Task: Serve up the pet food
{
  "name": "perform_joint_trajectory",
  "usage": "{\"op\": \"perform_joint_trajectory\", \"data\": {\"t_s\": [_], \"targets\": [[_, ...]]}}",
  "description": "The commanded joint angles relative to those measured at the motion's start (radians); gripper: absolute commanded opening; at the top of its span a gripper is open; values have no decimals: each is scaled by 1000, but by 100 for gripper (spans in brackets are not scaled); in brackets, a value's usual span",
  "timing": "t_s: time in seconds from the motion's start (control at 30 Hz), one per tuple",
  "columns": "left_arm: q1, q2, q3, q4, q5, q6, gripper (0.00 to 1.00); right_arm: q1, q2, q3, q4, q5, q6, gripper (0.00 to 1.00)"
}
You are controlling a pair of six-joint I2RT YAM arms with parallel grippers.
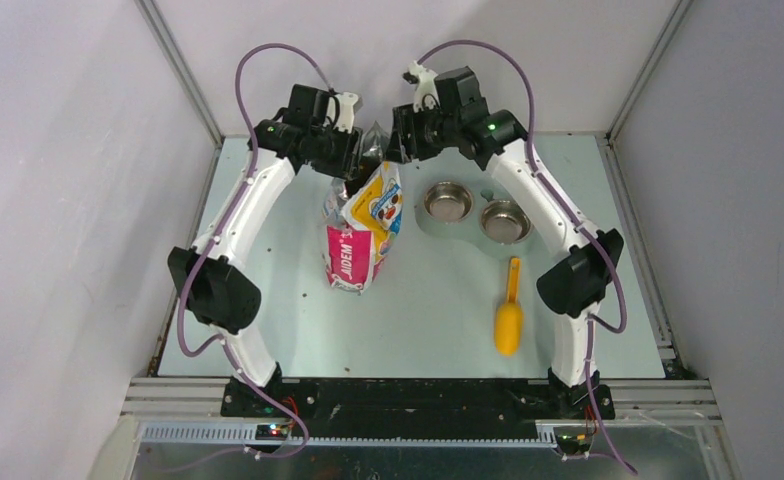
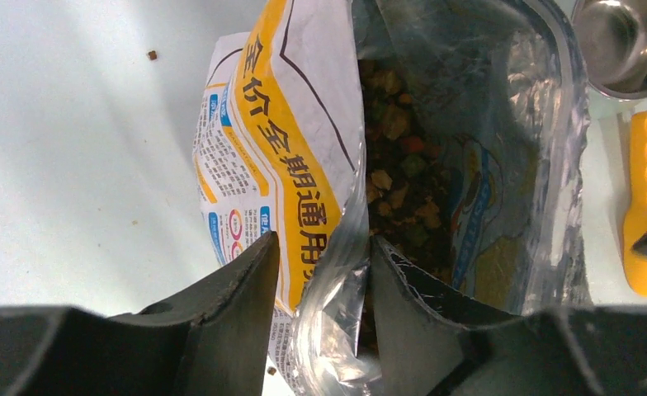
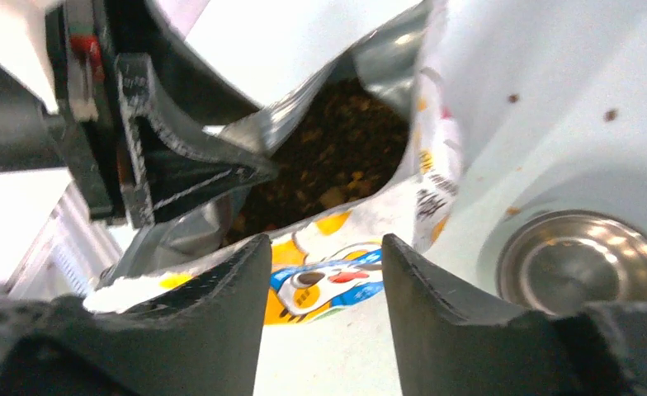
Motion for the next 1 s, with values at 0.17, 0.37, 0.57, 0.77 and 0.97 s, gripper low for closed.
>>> {"op": "perform_joint_trajectory", "data": {"t_s": [0.17,0.37,0.57,0.77,0.97], "targets": [[6,-66,17,-8,-102,-50,46,39,126,220,24,318,-24,65],[7,-67,16,-19,-152,-64,41,51,218,274,37,360,-61,65],[22,-70,13,-28,-135,-83,27,52,229,280,38,383,-83,32],[43,-72,43,-31,-171,-65,0,61,201,307,58,434,-148,0],[49,-102,141,33,-414,-23,0,84,189,372,89,498,-218,0]]}}
